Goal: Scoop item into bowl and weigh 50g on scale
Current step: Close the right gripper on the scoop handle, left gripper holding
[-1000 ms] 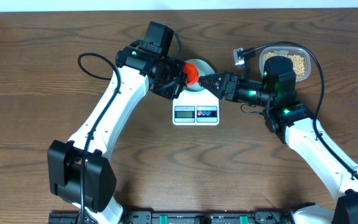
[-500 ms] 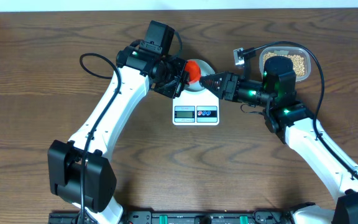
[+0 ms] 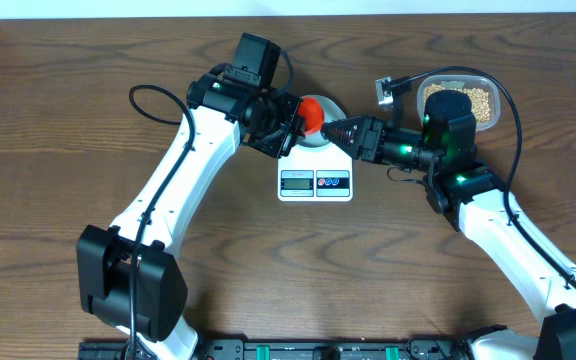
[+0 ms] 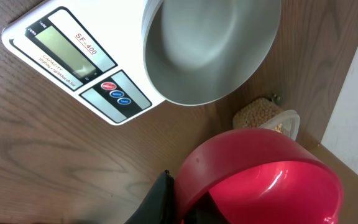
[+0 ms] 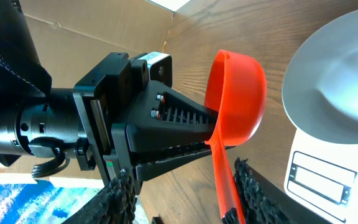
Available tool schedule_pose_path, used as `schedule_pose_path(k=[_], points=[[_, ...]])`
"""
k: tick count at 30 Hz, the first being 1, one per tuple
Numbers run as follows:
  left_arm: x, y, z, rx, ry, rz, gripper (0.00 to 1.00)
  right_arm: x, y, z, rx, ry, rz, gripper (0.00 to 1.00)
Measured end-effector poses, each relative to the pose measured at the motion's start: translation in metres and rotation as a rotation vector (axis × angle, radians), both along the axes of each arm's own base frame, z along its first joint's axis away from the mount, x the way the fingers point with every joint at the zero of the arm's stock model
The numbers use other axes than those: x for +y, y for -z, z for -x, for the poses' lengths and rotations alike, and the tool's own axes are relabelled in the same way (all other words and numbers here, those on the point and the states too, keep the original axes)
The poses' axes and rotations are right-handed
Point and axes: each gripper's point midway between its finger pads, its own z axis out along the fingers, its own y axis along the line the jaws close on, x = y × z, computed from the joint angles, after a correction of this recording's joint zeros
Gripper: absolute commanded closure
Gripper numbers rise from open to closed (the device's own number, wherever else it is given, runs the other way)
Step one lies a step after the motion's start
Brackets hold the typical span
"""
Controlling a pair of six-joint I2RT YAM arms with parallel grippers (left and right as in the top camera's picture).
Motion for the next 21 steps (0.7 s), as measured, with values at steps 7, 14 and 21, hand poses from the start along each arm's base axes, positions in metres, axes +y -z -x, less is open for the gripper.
schedule_pose_path(k=[7,14,21], points=[[-0.0005,-0.0003,0.0001,0.020,-0.031,0.011,0.93,-0.0025,0.0015,-0.0047,-0.019,0.026,0.018,0.50],[-0.0014,-0.0015,-0.0024,0.048,-0.095,0.033,0.93,-0.0040,0.0023,-0.0074,-0.026,0.041,0.027,0.52],[-0.0017,-0.0019,-0.0030,0.058,-0.117,0.041,0.93,-0.0043,0.0024,-0.0078,-0.028,0.043,0.028,0.56]])
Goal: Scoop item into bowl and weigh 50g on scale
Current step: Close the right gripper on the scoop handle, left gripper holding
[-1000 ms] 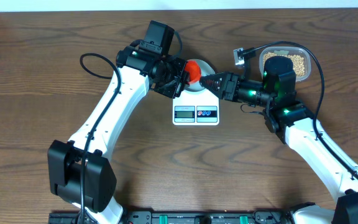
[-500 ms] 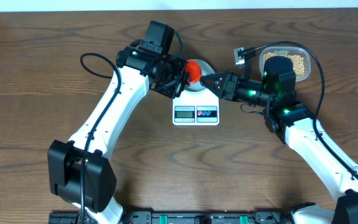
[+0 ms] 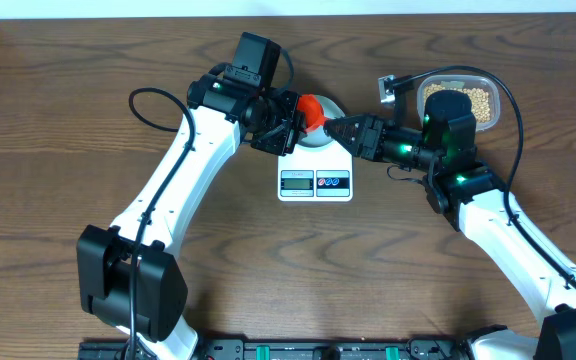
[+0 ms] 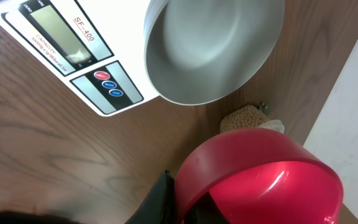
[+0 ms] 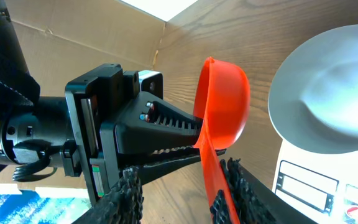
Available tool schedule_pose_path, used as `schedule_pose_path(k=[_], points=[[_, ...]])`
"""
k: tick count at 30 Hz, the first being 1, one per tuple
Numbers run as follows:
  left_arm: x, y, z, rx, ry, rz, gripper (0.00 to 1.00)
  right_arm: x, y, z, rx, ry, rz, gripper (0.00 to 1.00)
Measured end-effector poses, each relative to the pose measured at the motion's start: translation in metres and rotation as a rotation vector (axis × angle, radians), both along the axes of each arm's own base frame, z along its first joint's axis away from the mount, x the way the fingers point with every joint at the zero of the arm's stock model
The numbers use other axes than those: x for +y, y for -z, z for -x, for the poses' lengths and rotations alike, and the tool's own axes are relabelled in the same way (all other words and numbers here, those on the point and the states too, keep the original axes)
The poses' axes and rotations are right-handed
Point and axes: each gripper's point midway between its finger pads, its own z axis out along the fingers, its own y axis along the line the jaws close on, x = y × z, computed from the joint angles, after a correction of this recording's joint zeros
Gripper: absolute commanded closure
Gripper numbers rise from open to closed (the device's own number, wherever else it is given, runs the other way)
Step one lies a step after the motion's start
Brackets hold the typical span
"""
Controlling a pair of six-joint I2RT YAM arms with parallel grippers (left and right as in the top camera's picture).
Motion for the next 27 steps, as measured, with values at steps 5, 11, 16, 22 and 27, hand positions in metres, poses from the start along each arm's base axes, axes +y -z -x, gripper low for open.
schedule_pose_path(k=[5,11,16,22,27], points=[[-0.0001,0.0000,0.0000,0.000,0.000,0.000,0.93,-0.0006,0.0003,-0.0011,0.002,0.008,0.001,0.60],[0.0000,0.0000,0.0000,0.000,0.000,0.000,0.93,-0.0018,0.0007,-0.0031,0.019,0.027,-0.004,0.64],[0.0000,0.0000,-0.0001,0.000,-0.001,0.000,0.93,-0.0032,-0.0012,-0.0068,0.022,0.051,-0.012,0.64],[-0.0001,-0.0001,0.0000,0.011,-0.017,0.005,0.93,-0.0036,-0.0023,-0.0082,0.024,0.059,-0.018,0.64],[-0.0001,-0.0002,-0.0003,0.024,-0.041,0.012,0.93,-0.0039,-0.0022,-0.0087,0.023,0.063,-0.017,0.64]])
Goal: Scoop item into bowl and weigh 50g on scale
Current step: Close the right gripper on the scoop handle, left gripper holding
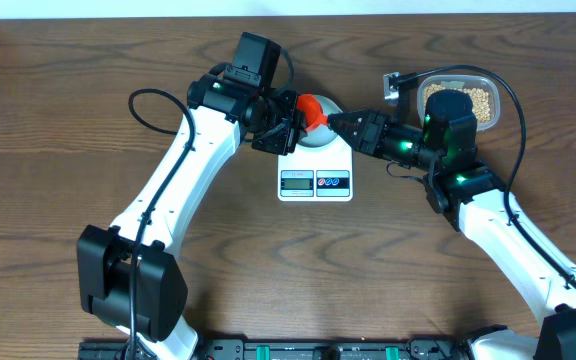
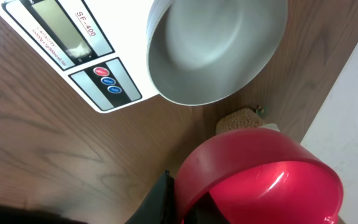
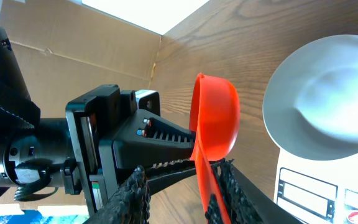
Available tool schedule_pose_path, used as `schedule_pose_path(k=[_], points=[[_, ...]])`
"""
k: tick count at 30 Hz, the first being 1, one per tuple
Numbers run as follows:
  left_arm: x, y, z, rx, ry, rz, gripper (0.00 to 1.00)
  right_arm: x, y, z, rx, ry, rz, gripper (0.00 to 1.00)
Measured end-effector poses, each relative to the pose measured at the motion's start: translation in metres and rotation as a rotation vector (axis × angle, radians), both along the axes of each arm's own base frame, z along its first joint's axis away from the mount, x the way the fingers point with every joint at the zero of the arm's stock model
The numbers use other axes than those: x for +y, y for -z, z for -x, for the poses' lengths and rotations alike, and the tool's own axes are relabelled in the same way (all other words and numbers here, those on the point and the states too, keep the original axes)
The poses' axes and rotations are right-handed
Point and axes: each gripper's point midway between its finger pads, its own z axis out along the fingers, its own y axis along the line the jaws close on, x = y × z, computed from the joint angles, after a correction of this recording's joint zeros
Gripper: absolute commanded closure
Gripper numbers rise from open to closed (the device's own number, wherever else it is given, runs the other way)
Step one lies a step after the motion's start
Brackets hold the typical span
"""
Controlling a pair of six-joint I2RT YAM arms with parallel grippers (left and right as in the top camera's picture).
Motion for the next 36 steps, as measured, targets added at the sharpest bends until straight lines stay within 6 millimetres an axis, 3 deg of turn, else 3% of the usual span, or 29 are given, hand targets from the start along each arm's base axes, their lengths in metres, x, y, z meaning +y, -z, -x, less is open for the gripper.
schedule_pose_path(k=[7,18,28,36], points=[[0.000,0.000,0.000,0.012,-0.021,0.007,0.93,0.000,0.000,0.000,0.002,0.004,0.000,0.72],[-0.009,-0.001,0.004,0.009,-0.002,0.009,0.93,-0.001,0.001,-0.002,0.006,0.014,0.001,0.76],[-0.011,-0.002,0.003,0.000,0.002,0.012,0.93,-0.003,0.001,-0.004,0.006,0.030,0.005,0.85],[-0.011,-0.002,0.003,0.010,-0.014,0.017,0.93,-0.003,0.001,-0.004,0.006,0.031,0.005,0.78]])
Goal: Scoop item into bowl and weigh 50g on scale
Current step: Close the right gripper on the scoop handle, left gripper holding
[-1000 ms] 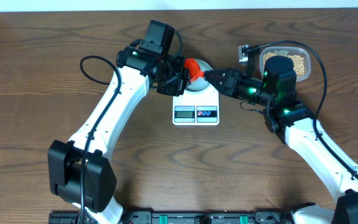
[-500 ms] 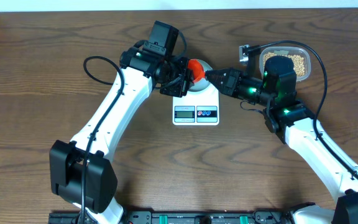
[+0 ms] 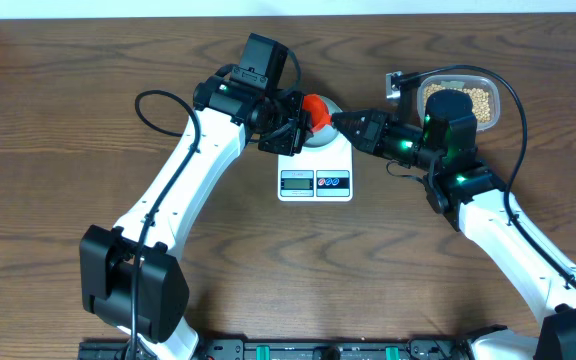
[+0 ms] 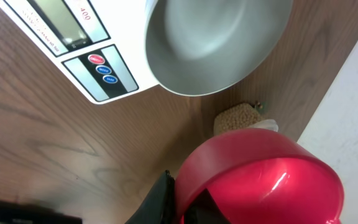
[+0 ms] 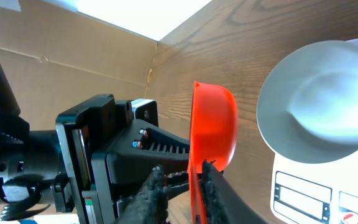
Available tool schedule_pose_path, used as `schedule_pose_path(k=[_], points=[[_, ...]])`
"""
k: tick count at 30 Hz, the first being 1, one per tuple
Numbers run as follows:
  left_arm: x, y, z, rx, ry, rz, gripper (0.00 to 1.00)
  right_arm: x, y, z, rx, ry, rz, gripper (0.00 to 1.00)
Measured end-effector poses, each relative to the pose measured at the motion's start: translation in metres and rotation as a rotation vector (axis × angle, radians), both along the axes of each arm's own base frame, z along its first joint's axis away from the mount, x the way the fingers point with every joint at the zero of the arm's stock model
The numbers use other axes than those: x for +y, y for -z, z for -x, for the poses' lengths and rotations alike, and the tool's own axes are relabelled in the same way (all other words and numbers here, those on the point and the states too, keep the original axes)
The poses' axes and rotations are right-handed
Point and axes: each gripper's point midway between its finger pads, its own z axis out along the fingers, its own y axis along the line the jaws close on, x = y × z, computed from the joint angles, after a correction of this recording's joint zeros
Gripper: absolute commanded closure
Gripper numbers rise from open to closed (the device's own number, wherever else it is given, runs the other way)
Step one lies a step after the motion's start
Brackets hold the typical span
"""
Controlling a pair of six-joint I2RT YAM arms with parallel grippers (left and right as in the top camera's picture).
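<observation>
A red scoop [image 3: 314, 107] hangs empty over the far left edge of the steel bowl [image 4: 210, 43], which sits on the white scale [image 3: 315, 182]. My left gripper [image 4: 182, 202] is shut on the wall of the scoop's cup [image 4: 260, 180]. From the right, my right gripper [image 5: 180, 193] reaches in open, with the scoop's handle [image 5: 196, 186] between its fingers. The handle lies against the right-hand finger, and a gap remains at the other finger. The bowl [image 5: 328, 93] is empty.
A clear tub of tan grains [image 3: 465, 97] stands at the back right behind my right arm, and shows as well in the left wrist view [image 4: 238, 117]. The scale's display and buttons [image 4: 98, 68] face the front. Cardboard [image 5: 73, 43] lines the far left.
My right gripper's fingers stand closer together round the scoop's handle. My left arm has shifted slightly to the right with the scoop, which now looks more edge-on from the right wrist.
At the oldest moment my left gripper held the red scoop beside the bowl, and my right gripper stood wide open round its handle. At each later moment the right fingers were nearer together. Now one touches the handle, with the left still holding.
</observation>
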Motion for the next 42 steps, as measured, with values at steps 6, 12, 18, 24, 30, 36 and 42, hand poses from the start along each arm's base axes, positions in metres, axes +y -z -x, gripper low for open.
schedule_pose_path(k=[6,12,18,24,30,36,42], points=[[0.0000,0.0000,-0.0001,0.015,-0.024,0.007,0.93,-0.0005,0.0002,-0.0007,-0.001,0.005,0.002,0.69],[0.0000,0.0000,0.0000,0.030,-0.046,0.013,0.93,-0.0020,0.0007,-0.0029,-0.002,0.019,0.006,0.71],[0.0000,0.0000,0.0000,0.033,-0.052,0.015,0.93,-0.0026,0.0010,-0.0037,0.000,0.026,0.007,0.80],[0.0000,0.0000,0.0000,0.042,-0.065,0.018,0.93,-0.0027,0.0010,-0.0039,0.000,0.028,0.007,0.82],[0.0000,0.0000,-0.0001,0.043,-0.068,0.019,0.93,-0.0028,0.0010,-0.0039,0.000,0.028,0.007,0.89],[0.0000,0.0000,-0.0001,0.044,-0.069,0.020,0.93,-0.0030,0.0012,-0.0042,0.001,0.030,0.008,0.98],[-0.0001,-0.0001,-0.0001,0.044,-0.069,0.020,0.93,-0.0031,0.0012,-0.0044,0.002,0.032,0.007,0.99]])
